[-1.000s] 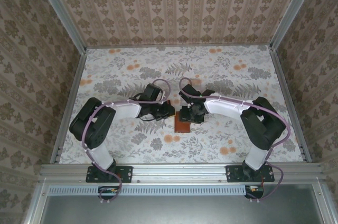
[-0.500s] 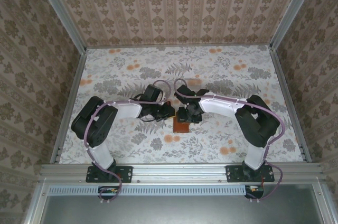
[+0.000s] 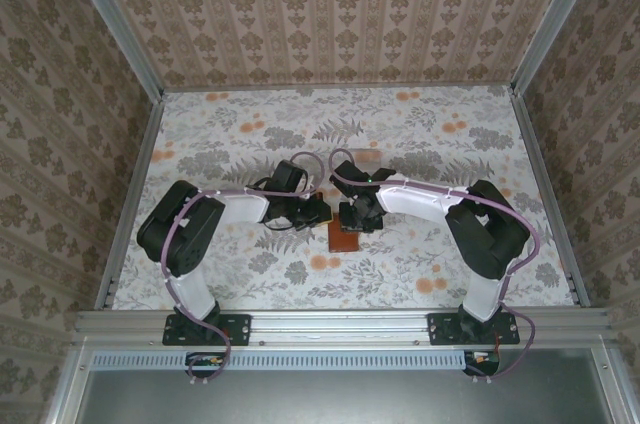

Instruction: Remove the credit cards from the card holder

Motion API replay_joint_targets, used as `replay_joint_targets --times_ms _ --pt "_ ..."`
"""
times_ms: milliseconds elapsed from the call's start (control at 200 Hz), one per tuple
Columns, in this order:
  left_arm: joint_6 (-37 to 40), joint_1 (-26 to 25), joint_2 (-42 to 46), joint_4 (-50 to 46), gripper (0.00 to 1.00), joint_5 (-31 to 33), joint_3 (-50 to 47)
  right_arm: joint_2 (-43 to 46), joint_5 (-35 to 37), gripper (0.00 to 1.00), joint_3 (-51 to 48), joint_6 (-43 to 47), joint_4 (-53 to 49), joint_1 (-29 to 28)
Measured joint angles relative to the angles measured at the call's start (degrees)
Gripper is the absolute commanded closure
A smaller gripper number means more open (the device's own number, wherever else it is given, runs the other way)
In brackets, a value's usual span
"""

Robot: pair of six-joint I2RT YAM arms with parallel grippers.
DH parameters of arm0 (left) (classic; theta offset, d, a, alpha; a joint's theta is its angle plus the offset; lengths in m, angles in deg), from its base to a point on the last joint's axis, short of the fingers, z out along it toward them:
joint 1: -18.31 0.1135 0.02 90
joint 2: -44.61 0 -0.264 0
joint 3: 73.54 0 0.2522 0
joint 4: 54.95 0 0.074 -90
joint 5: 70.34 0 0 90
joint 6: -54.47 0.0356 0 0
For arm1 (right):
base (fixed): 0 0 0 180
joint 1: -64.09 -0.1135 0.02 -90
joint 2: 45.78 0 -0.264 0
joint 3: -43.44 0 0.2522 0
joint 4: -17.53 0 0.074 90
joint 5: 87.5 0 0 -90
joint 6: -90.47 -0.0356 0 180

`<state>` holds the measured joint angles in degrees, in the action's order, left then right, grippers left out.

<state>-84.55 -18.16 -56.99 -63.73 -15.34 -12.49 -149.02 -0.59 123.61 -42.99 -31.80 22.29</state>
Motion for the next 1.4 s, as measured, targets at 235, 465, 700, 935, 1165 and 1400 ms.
replay_joint_targets --times_ms 235,465,700,935,1165,1400 --pt "0.63 0.42 -0.04 -0.22 1.00 -0.46 0.00 0.37 0.02 0.85 -0.02 0.00 0.04 0.00" --pt "1.11 0.90 -0.04 -0.85 1.00 -0.83 0.00 0.98 0.33 0.83 -0.63 -0.02 -0.22 0.00" --pt "1.70 0.94 -0.04 -1.51 1.00 -0.81 0.13 2.56 1.05 0.71 -1.66 -0.24 0.22 0.02" --pt "3.15 0.94 0.68 -5.35 1.00 0.28 1.29 5.09 1.86 0.70 -2.16 -0.20 0.22 0.28" --pt "4.28 0.90 1.38 -9.92 1.00 1.60 2.56 5.29 2.32 0.63 -2.84 -0.15 0.26 1.05" --pt "5.14 0.44 1.38 -12.52 1.00 2.73 3.87 5.29 2.51 0.72 -4.00 -0.02 0.52 1.55"
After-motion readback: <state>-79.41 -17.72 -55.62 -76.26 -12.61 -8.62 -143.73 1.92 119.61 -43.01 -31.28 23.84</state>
